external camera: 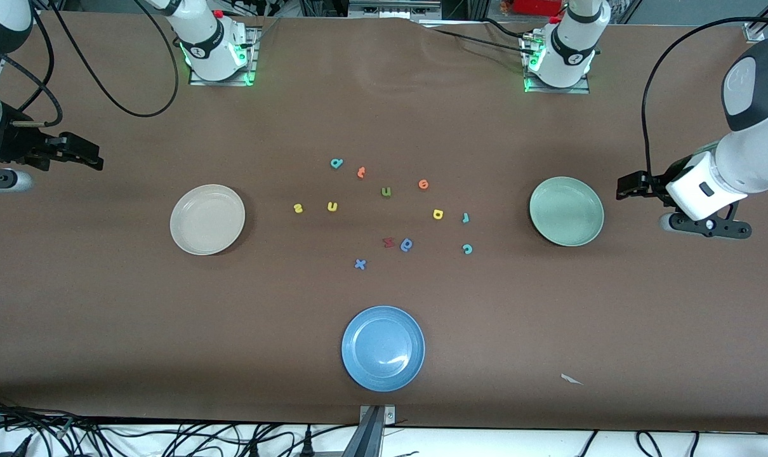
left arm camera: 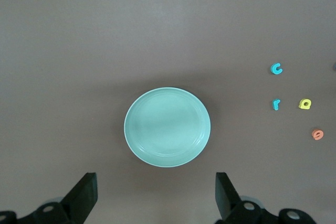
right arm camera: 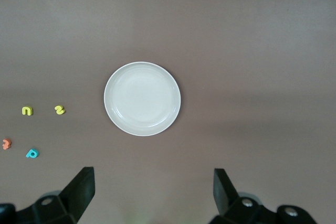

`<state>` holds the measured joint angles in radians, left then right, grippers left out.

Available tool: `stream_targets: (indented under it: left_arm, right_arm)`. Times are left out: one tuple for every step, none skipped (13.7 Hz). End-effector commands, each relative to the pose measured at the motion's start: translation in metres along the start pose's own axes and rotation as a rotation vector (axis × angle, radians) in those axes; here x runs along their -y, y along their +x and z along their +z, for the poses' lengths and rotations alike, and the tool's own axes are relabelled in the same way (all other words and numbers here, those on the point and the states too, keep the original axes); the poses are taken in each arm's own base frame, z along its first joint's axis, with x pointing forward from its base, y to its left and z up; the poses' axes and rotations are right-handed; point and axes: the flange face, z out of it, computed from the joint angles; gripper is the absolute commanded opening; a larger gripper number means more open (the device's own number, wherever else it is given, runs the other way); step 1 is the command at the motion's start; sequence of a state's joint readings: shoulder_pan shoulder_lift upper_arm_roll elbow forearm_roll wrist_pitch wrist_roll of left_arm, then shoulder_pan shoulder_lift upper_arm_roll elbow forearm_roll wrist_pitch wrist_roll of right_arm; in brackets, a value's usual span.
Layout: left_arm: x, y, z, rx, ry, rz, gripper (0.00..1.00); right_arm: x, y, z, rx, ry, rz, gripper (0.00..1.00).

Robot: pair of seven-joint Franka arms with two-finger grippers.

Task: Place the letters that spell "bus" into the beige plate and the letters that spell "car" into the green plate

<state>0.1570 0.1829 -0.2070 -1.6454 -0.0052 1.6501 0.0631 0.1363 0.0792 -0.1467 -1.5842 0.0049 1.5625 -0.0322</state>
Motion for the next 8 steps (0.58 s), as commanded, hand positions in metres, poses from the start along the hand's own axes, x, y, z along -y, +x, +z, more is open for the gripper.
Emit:
stream_targets:
  left_arm:
    - [0.0017,0.0003,-0.0023,-0.010,0.023,0.001,0.99]
    - [0.0016,0.0003,-0.0015,-0.008,0.022,0.001,0.99]
    - [0.0016,0.0002,-0.0015,-0.008,0.022,0.001,0.99]
    - [0.0016,-0.0004,-0.0002,-0.005,0.023,0.001,0.99]
    - [0.0016,-0.0005,0.0005,-0.003,0.023,0.001,0.99]
    - [0.0015,-0.0009,-0.0003,-0.005,0.023,0.002,0.99]
    - [0.0014,-0.0012,-0.0011,-0.006,0.024,0.002,0.99]
    - [0.0013,-0.0016,-0.0020,-0.008,0.024,0.002,0.99]
  right_arm:
    - [0.0004,-0.0090,-0.0037,0.000,0.010,0.011,1.00]
    - [0.0004,-0.0090,-0.0037,0.000,0.010,0.011,1.00]
    - [0.0004,-0.0090,-0.0037,0.000,0.010,0.011,1.00]
    - [0.0004,-0.0090,-0.0037,0.000,0.010,0.011,1.00]
    - [0.0004,-0.0090,-0.0037,0.000,0.010,0.011,1.00]
    - [0.0004,-0.0090,-0.0037,0.000,0.010,0.011,1.00]
    - [0.0004,-0.0090,-0.0037,0.000,0.010,0.011,1.00]
    - [0.0004,-0.0090,-0.0037,0.000,0.010,0.011,1.00]
